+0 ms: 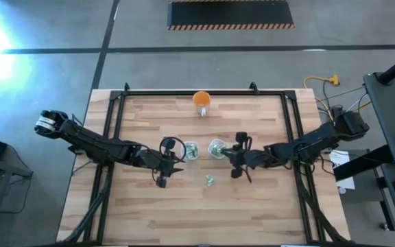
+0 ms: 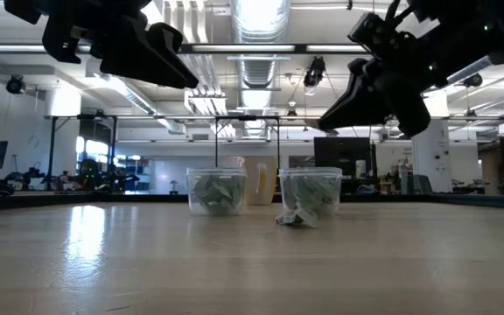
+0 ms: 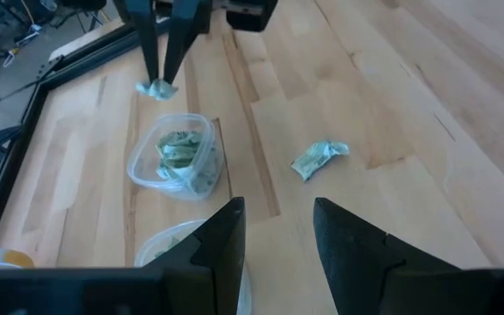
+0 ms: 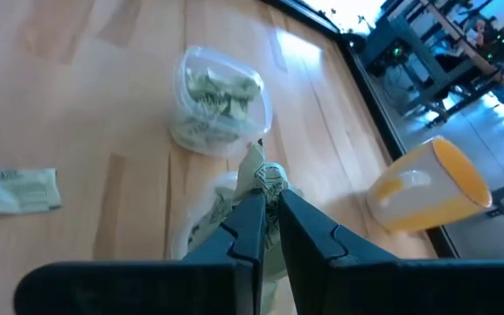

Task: Pick and place Stevia / Truvia into bins
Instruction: Put the green stevia packet into the right transparent container

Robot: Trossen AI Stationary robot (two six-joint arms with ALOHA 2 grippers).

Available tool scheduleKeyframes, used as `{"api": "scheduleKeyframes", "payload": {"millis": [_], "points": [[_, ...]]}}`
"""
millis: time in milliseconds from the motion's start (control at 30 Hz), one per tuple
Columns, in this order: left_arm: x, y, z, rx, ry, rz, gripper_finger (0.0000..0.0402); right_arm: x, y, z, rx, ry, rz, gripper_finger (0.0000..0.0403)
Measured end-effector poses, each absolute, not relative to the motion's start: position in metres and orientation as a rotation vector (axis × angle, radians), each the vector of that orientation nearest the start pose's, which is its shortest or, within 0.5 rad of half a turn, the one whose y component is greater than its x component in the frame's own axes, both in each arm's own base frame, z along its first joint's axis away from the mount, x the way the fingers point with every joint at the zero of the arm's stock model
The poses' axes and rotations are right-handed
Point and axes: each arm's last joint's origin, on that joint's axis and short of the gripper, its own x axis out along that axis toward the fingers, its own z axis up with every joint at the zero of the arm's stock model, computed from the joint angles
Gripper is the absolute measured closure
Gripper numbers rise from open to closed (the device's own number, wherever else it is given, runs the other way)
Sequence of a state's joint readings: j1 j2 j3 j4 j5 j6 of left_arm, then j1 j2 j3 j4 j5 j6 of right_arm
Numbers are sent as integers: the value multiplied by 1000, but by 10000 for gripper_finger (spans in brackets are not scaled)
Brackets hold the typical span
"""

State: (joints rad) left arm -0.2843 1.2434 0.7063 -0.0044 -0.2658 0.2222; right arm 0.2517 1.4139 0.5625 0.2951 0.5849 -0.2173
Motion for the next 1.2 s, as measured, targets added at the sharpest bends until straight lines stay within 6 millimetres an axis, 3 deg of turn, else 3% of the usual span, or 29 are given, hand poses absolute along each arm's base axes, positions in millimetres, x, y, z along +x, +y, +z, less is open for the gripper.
{"api": "scheduleKeyframes", "payload": {"millis": [500,967,1200], "points": [[251,-65,232,358,497,-72,281,271,18,153,-371,611,-326,376],[251,-65,232,358,497,-72,281,271,17,153,-339,607,-324,374],[251,-65,232,358,497,-72,281,271,17,153,-331,606,-327,344]]}}
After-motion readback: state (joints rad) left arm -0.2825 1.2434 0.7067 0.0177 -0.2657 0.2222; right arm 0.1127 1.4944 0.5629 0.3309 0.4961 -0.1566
